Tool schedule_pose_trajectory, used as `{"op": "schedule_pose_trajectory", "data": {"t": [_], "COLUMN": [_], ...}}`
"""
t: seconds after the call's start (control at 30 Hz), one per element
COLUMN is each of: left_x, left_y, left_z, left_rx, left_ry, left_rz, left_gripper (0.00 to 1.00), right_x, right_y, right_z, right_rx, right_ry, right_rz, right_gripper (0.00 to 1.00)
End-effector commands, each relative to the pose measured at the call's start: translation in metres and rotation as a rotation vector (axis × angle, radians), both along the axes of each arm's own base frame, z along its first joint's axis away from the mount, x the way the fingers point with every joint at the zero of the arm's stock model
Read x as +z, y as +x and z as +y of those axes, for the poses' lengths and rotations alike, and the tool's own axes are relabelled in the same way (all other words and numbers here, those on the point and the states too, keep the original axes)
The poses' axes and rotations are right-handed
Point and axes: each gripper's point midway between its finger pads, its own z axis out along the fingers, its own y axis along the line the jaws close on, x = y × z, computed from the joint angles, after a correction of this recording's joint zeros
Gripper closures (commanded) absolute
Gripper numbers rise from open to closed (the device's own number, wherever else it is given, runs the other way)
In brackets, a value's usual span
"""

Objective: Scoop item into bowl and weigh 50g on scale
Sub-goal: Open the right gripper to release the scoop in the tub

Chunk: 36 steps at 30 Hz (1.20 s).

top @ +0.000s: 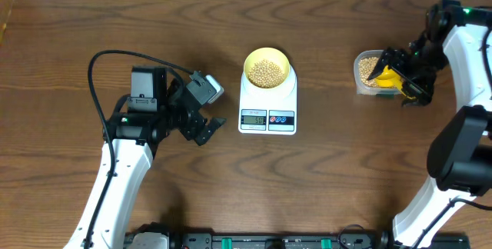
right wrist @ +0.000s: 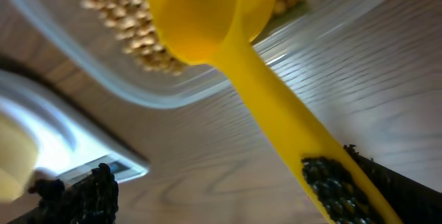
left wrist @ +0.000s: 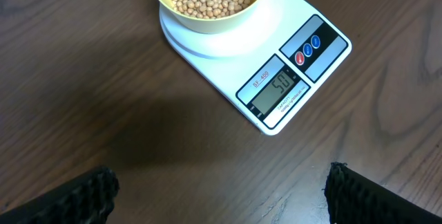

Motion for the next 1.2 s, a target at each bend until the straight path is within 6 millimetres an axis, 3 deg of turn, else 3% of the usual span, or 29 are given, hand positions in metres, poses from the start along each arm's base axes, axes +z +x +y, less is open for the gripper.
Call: {"op": "schedule_pose_trajectory", "data": {"t": [0.0,0.17,0.4,0.67,0.93,1.07,1.17], "left_x": [-0.002,-0.002,-0.002,-0.002,-0.002,-0.002,-0.002], "left_y": [0.001,0.001,0.001,0.001,0.001,0.001,0.001], "left_z": [0.002,0.002,0.002,0.002,0.002,0.002,0.002], "left_rx": [-0.007,-0.007,-0.007,-0.007,-0.007,-0.007,-0.007], "left_ry": [0.013,0.013,0.013,0.013,0.013,0.013,0.013], "left_rz": [-0.003,-0.003,-0.003,-0.003,-0.003,-0.003,-0.003], "left_gripper": [0.03,0.03,0.02,0.03,0.02,0.03,0.03], "right_x": [-0.009,-0.009,-0.005,-0.005,-0.008,0.015,0.048], "right_y": [-0.007,-0.001,-0.006,-0.011,0.023,0.035,0.048], "right_z": [-0.02,-0.024,-0.051,-0.052,-0.009,-0.005,0.002], "right_rx": [0.012,0.03,0.018,-0.007,0.025,0.035,0.072], "right_ry": [-0.222,-0.315,-0.478,-0.487,-0.229,-0.221,-0.22], "right_rz": [0.056,0.038,0.064,0.089,-0.067,-0.154,-0.275], "right_gripper": [0.01,0.01,0.01,0.01,0.01,0.01,0.01]}}
